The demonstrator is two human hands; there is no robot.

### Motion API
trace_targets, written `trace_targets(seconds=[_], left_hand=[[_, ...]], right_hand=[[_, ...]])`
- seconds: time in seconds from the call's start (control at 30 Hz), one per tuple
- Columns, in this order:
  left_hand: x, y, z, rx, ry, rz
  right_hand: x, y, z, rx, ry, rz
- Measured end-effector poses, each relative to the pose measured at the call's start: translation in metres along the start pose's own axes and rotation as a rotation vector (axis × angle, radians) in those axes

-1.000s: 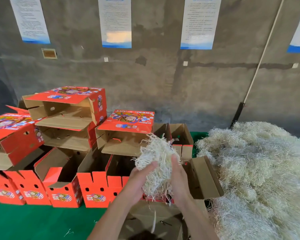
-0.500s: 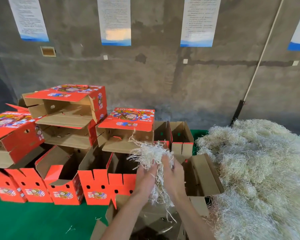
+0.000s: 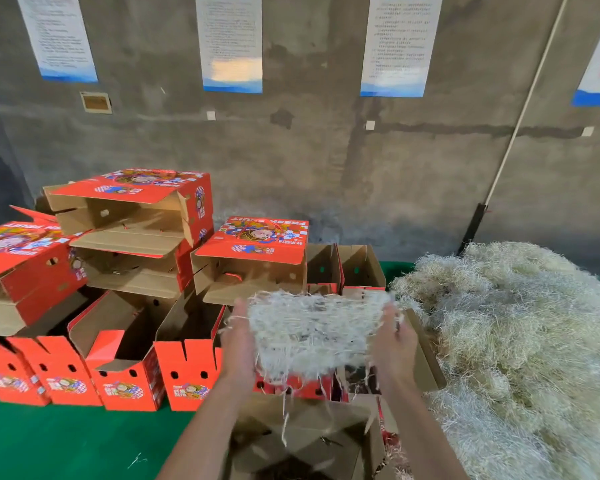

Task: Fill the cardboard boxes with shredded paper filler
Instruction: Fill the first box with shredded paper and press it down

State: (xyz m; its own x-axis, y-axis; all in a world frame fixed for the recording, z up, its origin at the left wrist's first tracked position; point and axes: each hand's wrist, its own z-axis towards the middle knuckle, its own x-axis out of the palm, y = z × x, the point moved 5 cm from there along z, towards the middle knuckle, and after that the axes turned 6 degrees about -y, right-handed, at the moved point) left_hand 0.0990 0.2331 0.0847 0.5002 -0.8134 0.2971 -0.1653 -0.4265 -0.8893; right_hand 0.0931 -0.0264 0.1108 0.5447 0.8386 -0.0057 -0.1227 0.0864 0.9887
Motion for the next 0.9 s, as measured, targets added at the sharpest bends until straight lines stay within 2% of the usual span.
trace_targets(seconds=[0.03,0.1,0.23,0.27,0.33,0.4,0.47,0.57,0.7,0.8,0.83,0.9], left_hand=[[-0.010,-0.004,0.007,0.003,-0.045,-0.022],[-0.013,-0.001,0.005,0.018,-0.067,0.038],[0.011,0.022,-0.007,-0.030,0.098,0.168],[0.006,0.017,-0.003,-0.035,0.084,0.148],[-0.013,0.003,0.014,0.001,0.016,0.053],[-0.021,-0.006,0.017,0.018,0.029,0.017],[-0.011,-0.006,0.009,0.068,0.073,0.049],[0.011,0.005,-0.004,0.072,0.152,0.158],[0.044,0.020,-0.020,-0.059,0.313,0.073],[0.064,0.028,-0.033,-0.043,0.362,0.078],[0.067,0.029,-0.035,-0.034,0.360,0.083],[0.069,0.028,-0.037,-0.002,0.320,0.145]], right_hand=[[-0.010,-0.002,0.006,0.022,-0.051,0.007],[-0.009,-0.002,0.007,0.020,-0.052,0.023],[0.015,0.004,-0.005,-0.108,0.155,-0.053],[0.009,0.004,0.000,-0.114,0.137,-0.069],[-0.015,0.002,0.016,-0.077,0.001,-0.033],[-0.031,0.004,0.019,-0.050,-0.080,0.019],[-0.024,0.005,0.011,-0.010,-0.035,0.037],[0.001,0.007,-0.008,0.073,0.135,-0.007],[0.034,0.017,-0.028,0.016,0.328,-0.071],[0.050,0.018,-0.028,-0.209,0.327,-0.142],[0.053,0.017,-0.027,-0.241,0.306,-0.140],[0.057,0.013,-0.026,-0.178,0.320,-0.138]])
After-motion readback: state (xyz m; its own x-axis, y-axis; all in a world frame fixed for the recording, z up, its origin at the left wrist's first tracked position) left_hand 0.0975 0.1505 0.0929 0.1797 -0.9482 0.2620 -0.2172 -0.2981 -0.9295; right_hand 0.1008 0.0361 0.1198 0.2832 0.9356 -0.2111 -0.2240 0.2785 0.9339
